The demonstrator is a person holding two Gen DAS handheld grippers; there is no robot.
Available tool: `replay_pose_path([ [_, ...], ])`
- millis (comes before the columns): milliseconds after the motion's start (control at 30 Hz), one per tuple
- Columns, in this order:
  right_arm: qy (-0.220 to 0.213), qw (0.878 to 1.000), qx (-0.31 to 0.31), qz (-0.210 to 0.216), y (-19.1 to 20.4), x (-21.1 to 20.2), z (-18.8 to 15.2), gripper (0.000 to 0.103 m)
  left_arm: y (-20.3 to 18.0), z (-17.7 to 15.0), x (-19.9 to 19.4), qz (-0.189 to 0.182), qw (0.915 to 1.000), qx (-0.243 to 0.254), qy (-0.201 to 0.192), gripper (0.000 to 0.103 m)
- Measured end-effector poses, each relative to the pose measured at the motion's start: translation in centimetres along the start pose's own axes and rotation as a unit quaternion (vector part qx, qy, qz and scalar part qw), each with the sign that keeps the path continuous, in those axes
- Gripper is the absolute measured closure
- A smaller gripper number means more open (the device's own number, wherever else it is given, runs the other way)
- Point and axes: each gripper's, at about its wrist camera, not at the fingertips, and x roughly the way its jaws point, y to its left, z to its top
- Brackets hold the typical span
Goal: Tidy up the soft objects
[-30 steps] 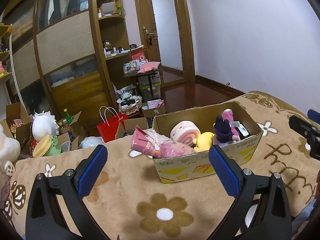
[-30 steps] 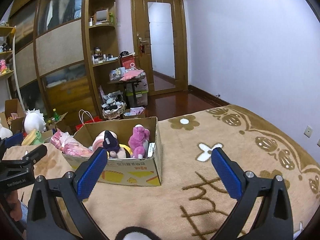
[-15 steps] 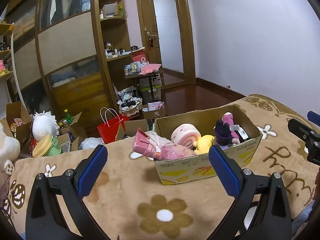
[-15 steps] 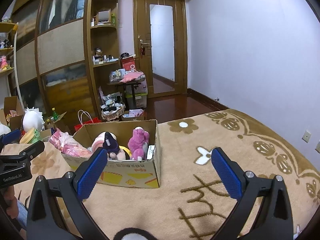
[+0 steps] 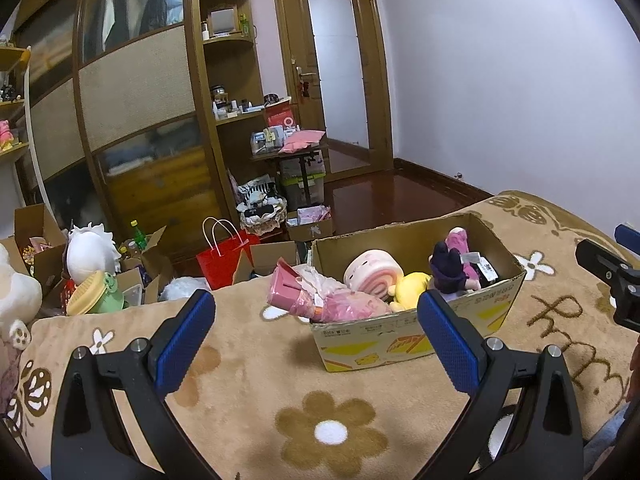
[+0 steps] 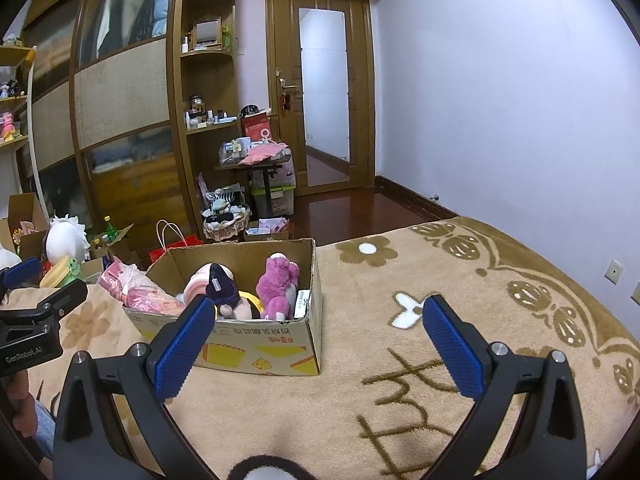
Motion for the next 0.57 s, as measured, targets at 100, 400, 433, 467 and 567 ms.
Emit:
replay_pose_path([
  [100,-0.002,1.000,0.000,-0.001,0.00,0.08,0.03,0.000,0.00,-0.01,0.03,0.000,1.0000,-0.001,0.001,0.003],
  [400,0.000,1.000,0.001,-0.001,-0.01,0.03,-0.05,0.000,-0.13,-0.09,0.05,-0.003,1.0000,0.000,0.003,0.003],
  [433,0.000,1.000,0.001,-0.002,0.00,-0.06,-0.07,0.000,-0.14,-0.11,0.11,-0.003,1.0000,0.000,0.004,0.003],
  [467,-0.001,1.000,0.000,-0.002,-0.01,-0.09,-0.06,0.000,-0.10,-0.10,0.15,-0.003,1.0000,0.000,0.005,0.003],
  [567,-0.001,1.000,0.000,-0.002,-0.01,-0.13,-0.12,0.000,-0.07,-0.04,0.13,-0.004,1.0000,0.000,0.005,0.003],
])
